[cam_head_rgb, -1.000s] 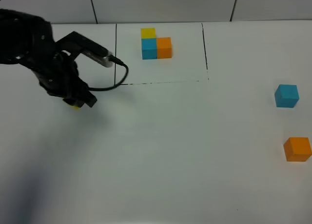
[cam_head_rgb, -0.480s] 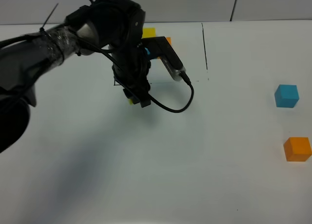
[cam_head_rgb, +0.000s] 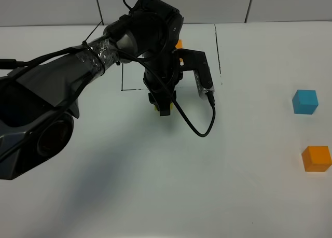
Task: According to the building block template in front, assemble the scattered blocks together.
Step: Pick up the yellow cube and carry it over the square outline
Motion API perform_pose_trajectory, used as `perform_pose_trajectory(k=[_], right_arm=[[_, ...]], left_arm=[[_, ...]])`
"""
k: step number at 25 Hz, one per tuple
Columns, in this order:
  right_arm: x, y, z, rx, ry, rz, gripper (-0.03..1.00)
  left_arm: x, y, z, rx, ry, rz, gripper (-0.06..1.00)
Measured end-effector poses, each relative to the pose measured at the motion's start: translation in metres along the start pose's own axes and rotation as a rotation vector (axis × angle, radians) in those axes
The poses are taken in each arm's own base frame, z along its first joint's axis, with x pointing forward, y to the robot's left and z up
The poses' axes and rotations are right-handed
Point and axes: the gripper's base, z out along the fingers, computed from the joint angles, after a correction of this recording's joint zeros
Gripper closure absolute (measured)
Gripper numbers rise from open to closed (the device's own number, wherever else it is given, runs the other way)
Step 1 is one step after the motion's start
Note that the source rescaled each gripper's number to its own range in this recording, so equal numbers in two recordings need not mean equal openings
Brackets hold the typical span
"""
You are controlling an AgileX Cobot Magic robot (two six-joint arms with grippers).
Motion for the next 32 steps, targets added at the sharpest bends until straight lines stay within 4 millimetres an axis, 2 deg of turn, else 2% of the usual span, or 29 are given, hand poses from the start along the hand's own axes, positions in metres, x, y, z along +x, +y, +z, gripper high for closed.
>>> perform_pose_trajectory(k=[7,11,18,32], right_arm=[[0.0,0.0,0.0,0.0,0.0,0.0,0.12],[0.0,0.0,0.0,0.0,0.0,0.0,0.12],[0.0,0.0,0.0,0.0,0.0,0.0,0.12],[0.0,0.0,0.0,0.0,0.0,0.0,0.12]], left_arm=[[-0.011,-0.002,-0.001,-0.024,-0.045,0.133,0.93],[-0.014,-0.004,0.002,-0.005,-0.067,0.148,0.93],[-0.018,-0.004,0.036,0.024,-0.046,0.151,0.93],[-0.019,-0.004,0.036,0.02,-0.051,0.168,0.93]])
